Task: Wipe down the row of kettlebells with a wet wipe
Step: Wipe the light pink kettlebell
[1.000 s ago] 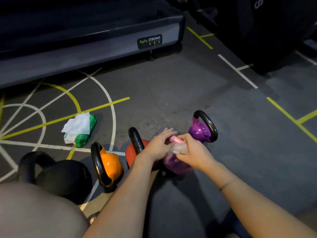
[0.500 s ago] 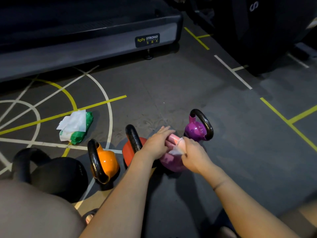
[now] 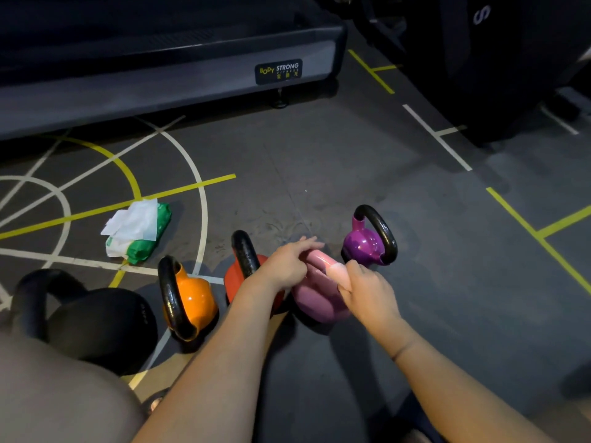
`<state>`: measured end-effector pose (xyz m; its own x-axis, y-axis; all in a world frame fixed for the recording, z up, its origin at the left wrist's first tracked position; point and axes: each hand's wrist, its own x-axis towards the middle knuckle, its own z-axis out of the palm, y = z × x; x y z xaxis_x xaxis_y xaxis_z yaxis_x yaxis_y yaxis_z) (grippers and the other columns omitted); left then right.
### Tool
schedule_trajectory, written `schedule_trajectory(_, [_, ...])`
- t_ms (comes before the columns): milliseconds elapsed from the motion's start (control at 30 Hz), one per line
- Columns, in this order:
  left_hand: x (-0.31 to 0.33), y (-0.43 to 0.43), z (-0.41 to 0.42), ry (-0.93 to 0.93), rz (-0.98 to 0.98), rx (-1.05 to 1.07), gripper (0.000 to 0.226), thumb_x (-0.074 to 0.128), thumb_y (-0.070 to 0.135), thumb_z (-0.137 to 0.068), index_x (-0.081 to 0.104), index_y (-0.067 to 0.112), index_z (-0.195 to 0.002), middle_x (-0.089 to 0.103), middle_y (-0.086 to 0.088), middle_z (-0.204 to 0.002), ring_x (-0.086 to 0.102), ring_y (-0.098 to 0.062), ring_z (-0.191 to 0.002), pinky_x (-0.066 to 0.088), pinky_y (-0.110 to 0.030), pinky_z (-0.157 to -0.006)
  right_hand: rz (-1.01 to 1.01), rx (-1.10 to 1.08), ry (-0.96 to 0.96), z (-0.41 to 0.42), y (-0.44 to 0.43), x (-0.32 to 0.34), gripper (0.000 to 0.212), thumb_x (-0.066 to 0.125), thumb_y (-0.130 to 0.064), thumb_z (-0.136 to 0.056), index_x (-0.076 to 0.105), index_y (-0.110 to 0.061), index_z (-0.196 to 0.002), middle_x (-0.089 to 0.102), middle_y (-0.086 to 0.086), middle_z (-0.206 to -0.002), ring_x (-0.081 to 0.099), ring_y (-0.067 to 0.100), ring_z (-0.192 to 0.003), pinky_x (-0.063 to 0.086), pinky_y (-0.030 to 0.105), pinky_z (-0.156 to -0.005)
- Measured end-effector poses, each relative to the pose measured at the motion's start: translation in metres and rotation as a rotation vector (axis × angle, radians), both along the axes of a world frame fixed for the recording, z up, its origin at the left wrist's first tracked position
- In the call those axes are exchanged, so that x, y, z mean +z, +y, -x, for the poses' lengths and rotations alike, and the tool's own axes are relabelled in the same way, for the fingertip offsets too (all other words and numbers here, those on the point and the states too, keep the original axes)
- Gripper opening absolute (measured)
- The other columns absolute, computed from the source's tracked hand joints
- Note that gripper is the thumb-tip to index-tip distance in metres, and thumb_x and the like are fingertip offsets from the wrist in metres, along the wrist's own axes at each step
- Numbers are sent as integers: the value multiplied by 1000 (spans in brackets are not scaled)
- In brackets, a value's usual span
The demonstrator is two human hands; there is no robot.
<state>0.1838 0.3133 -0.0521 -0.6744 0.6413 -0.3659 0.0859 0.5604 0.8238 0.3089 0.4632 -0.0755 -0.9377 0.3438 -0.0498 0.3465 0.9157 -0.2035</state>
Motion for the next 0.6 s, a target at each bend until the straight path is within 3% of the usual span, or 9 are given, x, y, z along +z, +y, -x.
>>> schedule_trajectory(133, [-2,3,2,74,88,-44,76,44,-11,-88,44,28,-153,16,2,-169,16,-14,-155,12,-26,-125,86,-4,13,-14,12,-6,23,71,-24,-84,53,-11,-89,62,9,-82,63,36,-74,42,38,-58])
schedule_trajectory(233, [-2,3,1,95,186,-71,74,48,0,-97,32,41,-156,3,-12,-169,14,-28,-155,14,-31,-123,-66,-75,-77,2,0,1,25,63,-30,-90,57,-13,-106,69,7,-92,69,36,-82,47,36,-62])
schedule_trajectory(333, [-3,2,9,109,241,-133,79,47,1,-96,23,43,-158,16,-14,-167,14,-27,-155,15,-32,-124,-127,-79,-228,31,-18,12,25,56,-26,-93,53,-12,-114,71,7,-99,70,34,-91,47,35,-67])
schedule_trajectory(467, [-2,0,16,134,345,-177,79,53,10,-99,10,26,-163,20,-11,-167,21,-29,-153,21,-36,-121,-152,-49,-255,54,-29,20,20,50,-15,-94,53,-11,-113,71,7,-96,71,33,-87,45,35,-63])
schedule_trajectory(600, [4,1,15,277,453,-197,67,52,21,-102,19,24,-161,47,-19,-149,46,-38,-136,39,-44,-107,-76,-33,-327,75,-33,28,23,57,-21,-93,60,-13,-114,69,7,-109,68,32,-101,50,37,-76])
